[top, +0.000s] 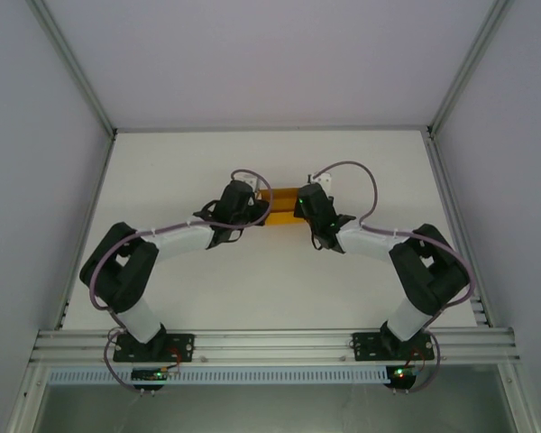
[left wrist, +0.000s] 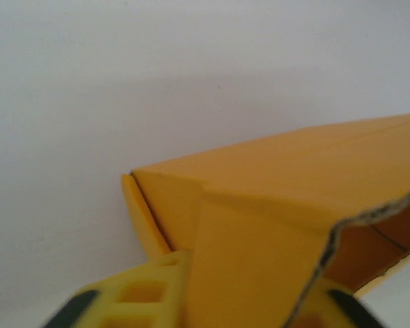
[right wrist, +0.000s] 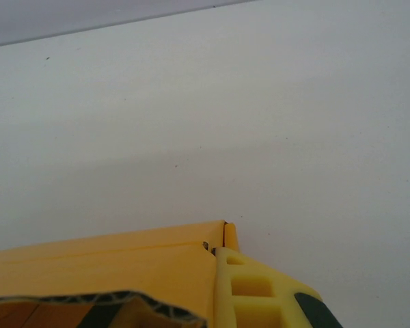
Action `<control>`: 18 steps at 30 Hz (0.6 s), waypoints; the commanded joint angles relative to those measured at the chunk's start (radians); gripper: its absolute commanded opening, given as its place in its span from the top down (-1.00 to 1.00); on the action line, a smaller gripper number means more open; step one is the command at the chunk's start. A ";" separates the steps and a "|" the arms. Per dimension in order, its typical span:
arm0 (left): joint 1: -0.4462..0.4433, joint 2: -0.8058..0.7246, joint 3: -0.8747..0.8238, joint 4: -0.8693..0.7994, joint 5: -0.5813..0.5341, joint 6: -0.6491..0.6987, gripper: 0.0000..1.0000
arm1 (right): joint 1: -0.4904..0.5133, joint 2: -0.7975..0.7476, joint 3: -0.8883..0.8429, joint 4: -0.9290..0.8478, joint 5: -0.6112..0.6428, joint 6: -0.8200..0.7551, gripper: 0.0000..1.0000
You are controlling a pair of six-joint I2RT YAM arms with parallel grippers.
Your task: Assemble paper box
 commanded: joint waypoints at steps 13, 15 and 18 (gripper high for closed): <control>0.020 -0.270 0.081 -0.390 -0.049 0.041 -0.99 | 0.057 -0.055 -0.127 0.075 0.033 -0.049 0.99; 0.052 -0.284 0.081 -0.400 -0.031 -0.003 -0.99 | 0.064 -0.056 -0.141 0.085 0.036 -0.056 0.96; 0.122 -0.262 0.097 -0.381 0.085 -0.049 -0.99 | 0.079 -0.053 -0.163 0.128 0.034 -0.076 0.95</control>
